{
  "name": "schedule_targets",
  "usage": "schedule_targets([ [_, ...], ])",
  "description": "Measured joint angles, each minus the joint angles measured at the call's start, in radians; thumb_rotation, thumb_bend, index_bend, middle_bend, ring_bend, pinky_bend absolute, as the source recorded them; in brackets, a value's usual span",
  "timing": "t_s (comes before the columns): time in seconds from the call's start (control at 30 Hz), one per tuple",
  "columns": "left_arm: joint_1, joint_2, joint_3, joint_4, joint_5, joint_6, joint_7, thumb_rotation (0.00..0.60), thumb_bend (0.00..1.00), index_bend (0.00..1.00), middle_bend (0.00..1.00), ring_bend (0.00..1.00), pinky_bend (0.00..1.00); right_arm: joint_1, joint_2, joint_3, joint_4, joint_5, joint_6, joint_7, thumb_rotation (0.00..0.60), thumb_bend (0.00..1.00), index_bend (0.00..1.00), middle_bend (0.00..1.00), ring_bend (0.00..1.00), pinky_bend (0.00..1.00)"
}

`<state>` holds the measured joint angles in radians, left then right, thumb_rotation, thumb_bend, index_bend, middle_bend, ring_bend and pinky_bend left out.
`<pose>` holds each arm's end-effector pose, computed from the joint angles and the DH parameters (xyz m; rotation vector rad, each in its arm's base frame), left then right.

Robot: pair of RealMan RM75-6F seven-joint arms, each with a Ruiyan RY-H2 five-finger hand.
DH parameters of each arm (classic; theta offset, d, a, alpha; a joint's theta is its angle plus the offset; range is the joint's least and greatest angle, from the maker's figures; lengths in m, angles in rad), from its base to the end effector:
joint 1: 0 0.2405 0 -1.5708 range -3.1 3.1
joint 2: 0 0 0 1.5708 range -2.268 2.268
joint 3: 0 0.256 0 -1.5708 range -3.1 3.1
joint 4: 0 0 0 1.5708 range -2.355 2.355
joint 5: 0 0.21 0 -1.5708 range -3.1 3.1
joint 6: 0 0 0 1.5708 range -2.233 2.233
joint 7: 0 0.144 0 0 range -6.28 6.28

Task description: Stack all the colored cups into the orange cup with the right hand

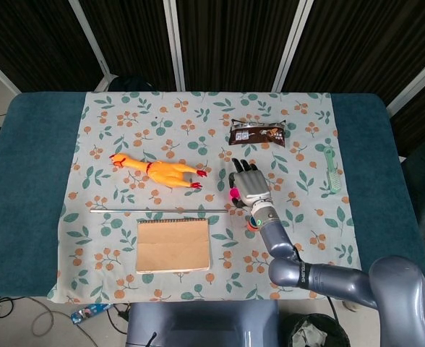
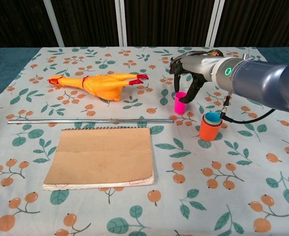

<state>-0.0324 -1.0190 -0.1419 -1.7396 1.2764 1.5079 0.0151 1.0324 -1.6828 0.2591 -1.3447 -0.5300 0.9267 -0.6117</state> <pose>-0.3216 0.1782 0.2056 -1.1088 -0.9475 -0.8474 -0.0928 -0.3983 -0.0477 1.7600 -1.0801 0.7522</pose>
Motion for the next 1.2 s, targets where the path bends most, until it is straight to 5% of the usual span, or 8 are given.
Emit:
schedule_targets([
  [0.73, 0.0, 0.001, 0.0, 0.0, 0.0, -0.001, -0.003, 0.6, 0.27, 0.17, 0.02, 0.0, 0.0, -0.006, 0.004, 0.002, 0.003, 0.002, -0.013, 0.013, 0.6, 0.41, 0.52, 0.0, 0.04, 0.14],
  [1.2, -0.001, 0.0, 0.0, 0.001, 0.002, -0.001, -0.003, 0.6, 0.27, 0.17, 0.02, 0.0, 0.0, -0.032, 0.092, 0.002, -0.128, -0.043, 0.026, 0.02, 0.6, 0.41, 0.53, 0.0, 0.04, 0.14],
])
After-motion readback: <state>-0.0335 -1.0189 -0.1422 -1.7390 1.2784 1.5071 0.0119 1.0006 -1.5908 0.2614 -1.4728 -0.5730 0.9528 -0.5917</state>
